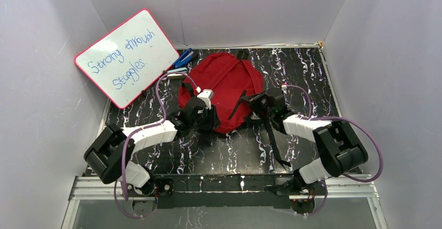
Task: Pack the student bag
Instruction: Zip the student bag at the center of the board, then adjust the student bag at the center of the board, then reset both arms
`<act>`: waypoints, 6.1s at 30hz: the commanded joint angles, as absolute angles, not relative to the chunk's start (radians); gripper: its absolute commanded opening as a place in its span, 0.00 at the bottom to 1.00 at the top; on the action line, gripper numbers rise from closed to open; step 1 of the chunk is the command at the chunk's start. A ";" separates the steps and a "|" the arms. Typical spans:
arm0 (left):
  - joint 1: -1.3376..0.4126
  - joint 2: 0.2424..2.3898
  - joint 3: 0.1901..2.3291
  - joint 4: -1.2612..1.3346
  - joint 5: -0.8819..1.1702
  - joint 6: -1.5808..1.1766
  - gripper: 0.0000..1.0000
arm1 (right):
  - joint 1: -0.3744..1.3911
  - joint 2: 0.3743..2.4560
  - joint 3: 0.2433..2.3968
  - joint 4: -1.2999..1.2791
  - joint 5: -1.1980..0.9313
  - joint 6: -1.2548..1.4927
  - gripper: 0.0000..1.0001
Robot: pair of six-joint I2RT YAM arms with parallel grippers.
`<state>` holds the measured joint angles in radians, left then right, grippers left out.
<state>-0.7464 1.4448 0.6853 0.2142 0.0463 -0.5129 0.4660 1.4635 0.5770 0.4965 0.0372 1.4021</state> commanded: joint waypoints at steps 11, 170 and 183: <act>-0.732 1.492 0.648 0.016 -0.074 -0.471 0.33 | 0.319 1.566 0.721 0.587 0.102 1.357 0.00; -0.725 0.889 0.995 -0.331 -0.796 -0.433 0.61 | 1.008 1.250 1.140 -0.232 0.481 0.063 0.94; -0.725 0.949 1.106 -0.390 -0.887 -0.454 0.69 | 0.289 0.915 1.027 -0.222 0.055 0.300 0.97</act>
<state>-0.7284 0.9710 1.0370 -0.3794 -0.8097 -0.4702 0.3428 1.0561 1.0748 -0.2867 0.0849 0.2325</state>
